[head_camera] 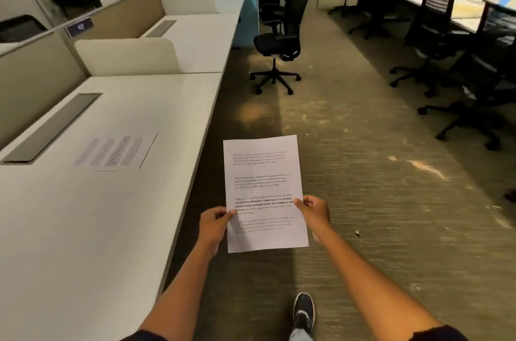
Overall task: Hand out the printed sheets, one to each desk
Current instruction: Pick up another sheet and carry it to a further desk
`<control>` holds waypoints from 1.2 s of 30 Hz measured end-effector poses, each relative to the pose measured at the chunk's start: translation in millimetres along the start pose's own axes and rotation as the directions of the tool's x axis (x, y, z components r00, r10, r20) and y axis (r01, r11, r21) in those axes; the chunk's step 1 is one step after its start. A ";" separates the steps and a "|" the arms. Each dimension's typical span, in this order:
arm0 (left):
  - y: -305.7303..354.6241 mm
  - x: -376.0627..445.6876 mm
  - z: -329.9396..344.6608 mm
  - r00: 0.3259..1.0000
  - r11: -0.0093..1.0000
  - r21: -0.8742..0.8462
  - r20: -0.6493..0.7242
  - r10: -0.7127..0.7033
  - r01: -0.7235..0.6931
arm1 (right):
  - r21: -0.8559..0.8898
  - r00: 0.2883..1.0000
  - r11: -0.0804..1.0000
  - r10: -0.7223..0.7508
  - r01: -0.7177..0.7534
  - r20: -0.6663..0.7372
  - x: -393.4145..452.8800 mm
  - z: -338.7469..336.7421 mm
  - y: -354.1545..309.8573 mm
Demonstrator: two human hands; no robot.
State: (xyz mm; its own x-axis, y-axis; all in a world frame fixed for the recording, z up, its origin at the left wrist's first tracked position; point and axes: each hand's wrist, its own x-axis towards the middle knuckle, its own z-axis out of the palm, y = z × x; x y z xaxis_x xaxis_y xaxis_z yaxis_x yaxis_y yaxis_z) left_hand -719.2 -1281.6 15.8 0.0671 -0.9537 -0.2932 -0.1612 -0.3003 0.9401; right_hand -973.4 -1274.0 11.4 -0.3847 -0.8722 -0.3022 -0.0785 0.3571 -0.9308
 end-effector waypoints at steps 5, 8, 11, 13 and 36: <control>45.7 109.8 44.9 1.000 0.999 0.051 -0.022 -0.010 0.011 | -0.042 0.999 0.999 -0.011 0.013 0.049 122.7 -8.6 -39.7; 81.6 170.6 68.5 1.000 0.997 0.075 -0.015 -0.010 0.011 | -0.069 0.996 0.997 -0.037 0.042 0.082 188.3 -14.5 -74.2; 108.7 227.7 88.4 1.000 0.997 0.082 -0.016 -0.012 0.014 | -0.091 0.996 0.995 -0.027 0.035 0.084 252.5 -13.5 -101.7; 122.7 266.5 99.6 1.000 0.996 0.094 -0.013 -0.009 0.010 | -0.105 0.996 0.994 -0.019 0.028 0.085 294.1 -9.6 -118.3; 323.8 822.2 147.9 0.999 0.987 0.156 0.023 0.040 -0.043 | -0.046 1.000 0.999 0.015 -0.014 0.027 817.1 148.1 -321.3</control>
State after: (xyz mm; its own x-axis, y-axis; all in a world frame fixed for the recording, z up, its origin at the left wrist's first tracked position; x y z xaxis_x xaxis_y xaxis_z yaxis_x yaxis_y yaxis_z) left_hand -861.8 -2165.4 53.5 0.0376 -0.9651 -0.2591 -0.3157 -0.2575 0.9133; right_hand -1126.3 -2150.9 33.1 -0.3610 -0.8752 -0.3219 -0.1149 0.3843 -0.9160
